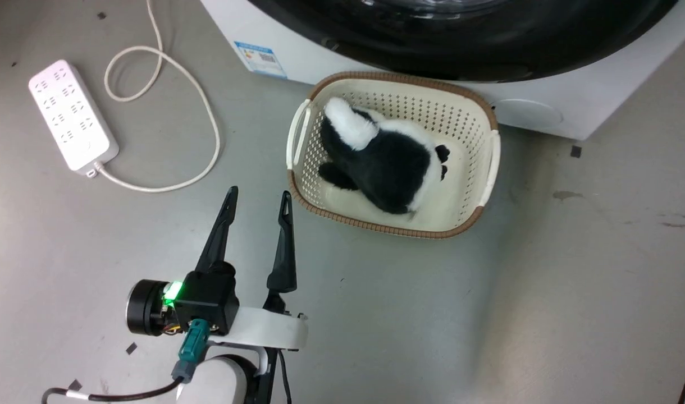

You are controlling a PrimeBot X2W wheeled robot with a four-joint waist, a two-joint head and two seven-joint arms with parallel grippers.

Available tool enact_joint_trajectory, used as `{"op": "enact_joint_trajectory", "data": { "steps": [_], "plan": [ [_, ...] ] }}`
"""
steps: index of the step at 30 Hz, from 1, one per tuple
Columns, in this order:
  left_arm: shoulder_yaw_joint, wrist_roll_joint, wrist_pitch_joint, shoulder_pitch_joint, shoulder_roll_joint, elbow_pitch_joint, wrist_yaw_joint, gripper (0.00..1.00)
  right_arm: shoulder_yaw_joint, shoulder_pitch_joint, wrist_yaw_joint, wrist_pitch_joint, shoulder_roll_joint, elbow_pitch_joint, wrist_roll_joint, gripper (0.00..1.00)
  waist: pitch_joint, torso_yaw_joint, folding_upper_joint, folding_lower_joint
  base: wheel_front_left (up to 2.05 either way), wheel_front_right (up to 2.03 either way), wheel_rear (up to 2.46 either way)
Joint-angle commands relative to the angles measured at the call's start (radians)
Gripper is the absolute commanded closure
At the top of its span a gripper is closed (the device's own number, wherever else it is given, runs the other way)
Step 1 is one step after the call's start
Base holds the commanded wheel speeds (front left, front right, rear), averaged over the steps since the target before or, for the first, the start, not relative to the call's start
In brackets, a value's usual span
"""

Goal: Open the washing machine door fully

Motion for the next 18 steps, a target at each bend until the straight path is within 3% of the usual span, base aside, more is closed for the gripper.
{"op": "enact_joint_trajectory", "data": {
  "steps": [1,9,18],
  "plan": [
    [-0.01,-0.006,-0.013,-0.022,0.001,-0.005,0.009,0.0,-0.012,-0.043,0.0,0.023,-0.004,0.021,0.014,1.0,0.009,0.007,0.0,-0.0001,0.0,0.0,0.0],
    [-0.024,-0.008,-0.03,-0.037,0.001,-0.012,0.024,0.0,-0.076,-0.096,0.0,0.162,-0.01,0.097,0.031,1.0,0.023,0.024,0.0,-0.0001,0.0,0.0,0.0],
    [-0.034,-0.011,-0.049,-0.027,0.001,0.011,0.028,0.0,-0.132,-0.029,0.0,0.3,0.016,0.096,0.074,1.0,-0.03,0.019,0.0,-0.0001,0.0,0.0,0.0]
  ]
}}
